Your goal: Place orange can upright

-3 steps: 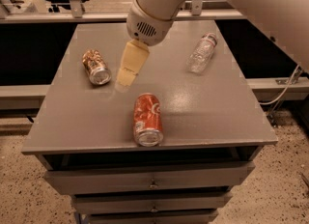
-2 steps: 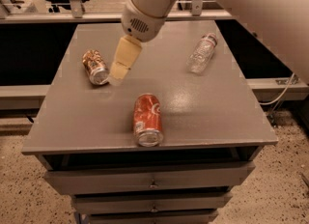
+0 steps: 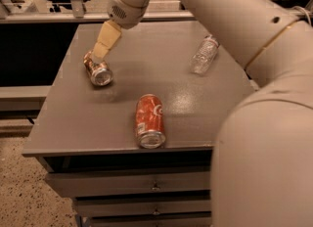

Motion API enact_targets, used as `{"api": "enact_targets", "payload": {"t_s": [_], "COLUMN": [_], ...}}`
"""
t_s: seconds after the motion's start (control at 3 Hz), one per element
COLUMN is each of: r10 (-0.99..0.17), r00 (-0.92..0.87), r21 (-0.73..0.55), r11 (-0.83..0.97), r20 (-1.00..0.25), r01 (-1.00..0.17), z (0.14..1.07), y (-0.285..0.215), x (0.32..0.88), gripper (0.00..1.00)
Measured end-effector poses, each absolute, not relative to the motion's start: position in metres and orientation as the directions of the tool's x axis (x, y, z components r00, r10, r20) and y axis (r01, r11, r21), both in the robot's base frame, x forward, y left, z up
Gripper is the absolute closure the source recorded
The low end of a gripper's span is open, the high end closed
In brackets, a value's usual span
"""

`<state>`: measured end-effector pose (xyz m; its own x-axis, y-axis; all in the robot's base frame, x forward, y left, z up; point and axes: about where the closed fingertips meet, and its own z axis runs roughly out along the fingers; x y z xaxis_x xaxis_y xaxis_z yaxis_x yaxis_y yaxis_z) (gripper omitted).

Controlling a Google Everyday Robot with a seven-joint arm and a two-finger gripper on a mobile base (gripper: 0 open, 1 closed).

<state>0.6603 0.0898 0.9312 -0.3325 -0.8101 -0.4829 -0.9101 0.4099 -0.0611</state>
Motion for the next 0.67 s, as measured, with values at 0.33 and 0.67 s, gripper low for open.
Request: {"api": "enact_targets", "payload": {"t_s": [0.33,0.67], "r10": [-0.755,-0.689], "r00": [-0.424,-0.532], "r21": [-0.006,0.054], "r11": [0.493,0.586], "r20": [-0.501,-0.492], "r01": [-0.87,-0.809], "z": [0.924,0.914], "y": [0.105,0.123], "x": [0.683,0.685], "gripper": [0.0,0.0]}}
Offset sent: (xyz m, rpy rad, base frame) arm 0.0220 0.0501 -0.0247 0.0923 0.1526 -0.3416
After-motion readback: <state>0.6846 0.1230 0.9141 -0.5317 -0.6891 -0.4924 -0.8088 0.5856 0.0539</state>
